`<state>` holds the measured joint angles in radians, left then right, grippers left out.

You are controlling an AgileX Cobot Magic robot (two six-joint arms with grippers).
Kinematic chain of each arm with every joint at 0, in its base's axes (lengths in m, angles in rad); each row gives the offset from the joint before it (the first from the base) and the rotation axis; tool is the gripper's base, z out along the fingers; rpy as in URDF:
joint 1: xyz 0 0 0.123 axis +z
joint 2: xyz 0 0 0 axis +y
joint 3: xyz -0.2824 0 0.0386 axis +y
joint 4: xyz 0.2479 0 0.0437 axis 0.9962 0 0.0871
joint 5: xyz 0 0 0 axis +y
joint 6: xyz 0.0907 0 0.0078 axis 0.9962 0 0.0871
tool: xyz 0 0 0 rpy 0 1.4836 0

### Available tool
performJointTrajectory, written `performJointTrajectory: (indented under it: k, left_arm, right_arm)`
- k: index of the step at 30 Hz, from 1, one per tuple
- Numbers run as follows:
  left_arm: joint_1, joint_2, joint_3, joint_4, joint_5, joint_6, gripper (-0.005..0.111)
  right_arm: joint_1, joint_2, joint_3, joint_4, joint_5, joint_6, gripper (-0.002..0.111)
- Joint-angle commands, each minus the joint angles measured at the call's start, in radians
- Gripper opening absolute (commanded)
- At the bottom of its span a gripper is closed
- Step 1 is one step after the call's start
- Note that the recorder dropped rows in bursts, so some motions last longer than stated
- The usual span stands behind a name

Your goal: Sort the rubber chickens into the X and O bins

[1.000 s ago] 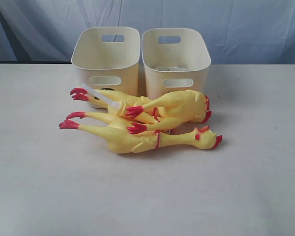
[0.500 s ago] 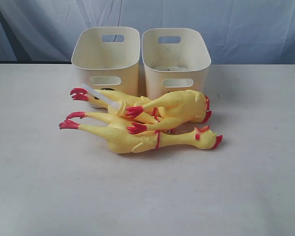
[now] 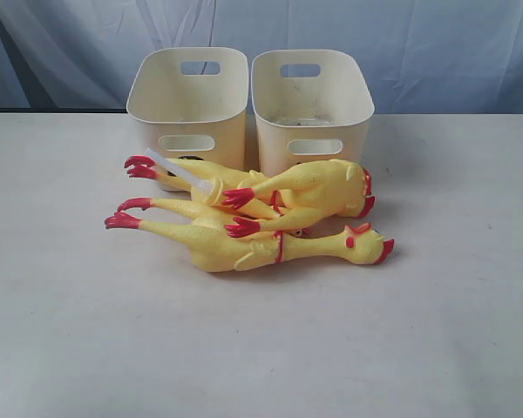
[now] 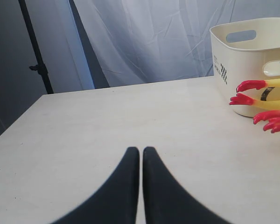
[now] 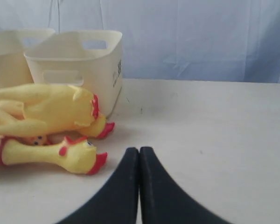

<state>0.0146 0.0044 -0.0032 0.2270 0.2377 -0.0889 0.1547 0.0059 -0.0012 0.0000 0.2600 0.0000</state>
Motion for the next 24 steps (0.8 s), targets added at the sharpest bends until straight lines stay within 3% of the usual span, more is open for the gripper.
performJointTrajectory:
  k: [1,18,24]
  left_arm:
    - [0.003,-0.004,0.003,0.001,-0.005,-0.004,0.004]
    - [0.003,-0.004,0.003,0.001,-0.005,-0.004,0.004]
    - [0.003,-0.004,0.003,0.001,-0.005,-0.004,0.004]
  right_arm:
    - [-0.003,-0.006,0.001,0.084,-0.122,0.0,0.0]
    - [-0.003,-0.006,0.001,0.084,-0.14,0.0,0.0]
    - [-0.003,-0.006,0.001,0.148,-0.26,0.033,0.0]
